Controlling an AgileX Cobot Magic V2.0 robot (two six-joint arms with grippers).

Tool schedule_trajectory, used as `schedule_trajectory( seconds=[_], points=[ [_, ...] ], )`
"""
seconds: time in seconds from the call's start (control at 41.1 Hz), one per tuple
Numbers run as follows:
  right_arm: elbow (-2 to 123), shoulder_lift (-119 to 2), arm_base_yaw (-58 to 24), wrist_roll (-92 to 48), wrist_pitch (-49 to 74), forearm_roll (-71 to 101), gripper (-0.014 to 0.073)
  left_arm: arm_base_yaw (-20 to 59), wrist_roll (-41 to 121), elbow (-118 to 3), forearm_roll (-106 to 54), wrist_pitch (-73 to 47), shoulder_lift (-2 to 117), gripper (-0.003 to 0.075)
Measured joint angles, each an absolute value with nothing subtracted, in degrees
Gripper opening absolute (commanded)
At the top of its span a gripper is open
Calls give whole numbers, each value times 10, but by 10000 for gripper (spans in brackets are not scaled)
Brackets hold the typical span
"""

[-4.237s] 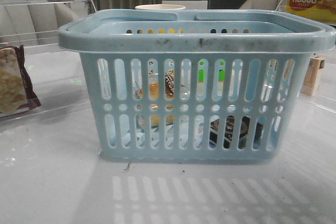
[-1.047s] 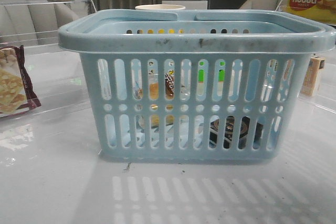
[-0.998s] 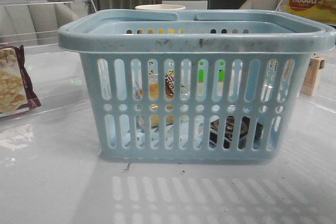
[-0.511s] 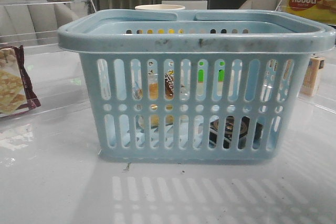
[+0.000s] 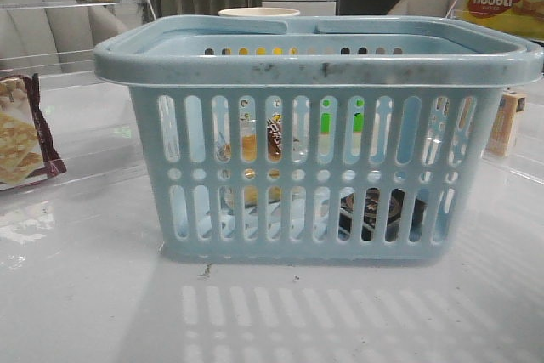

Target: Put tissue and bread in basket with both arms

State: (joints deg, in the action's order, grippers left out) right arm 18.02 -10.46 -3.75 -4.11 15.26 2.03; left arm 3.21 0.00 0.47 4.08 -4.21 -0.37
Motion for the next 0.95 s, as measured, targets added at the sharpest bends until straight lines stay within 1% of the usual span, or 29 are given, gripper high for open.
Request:
schedule_trajectory(
  seconds=[0.097, 0.219, 0.365, 0.95],
  points=[
    [111, -58, -18, -41, 122, 20, 55, 32, 0, 5, 41, -42, -4, 95],
    [47, -13, -13, -41, 102, 20, 55, 32, 0, 5, 41, -42, -4, 95],
    [-11, 5, -13, -42, 76, 20, 55, 32, 0, 5, 41, -42, -4, 95],
    [-17, 7, -13, -42, 55, 20, 55, 32, 0, 5, 41, -42, -4, 95]
  ],
)
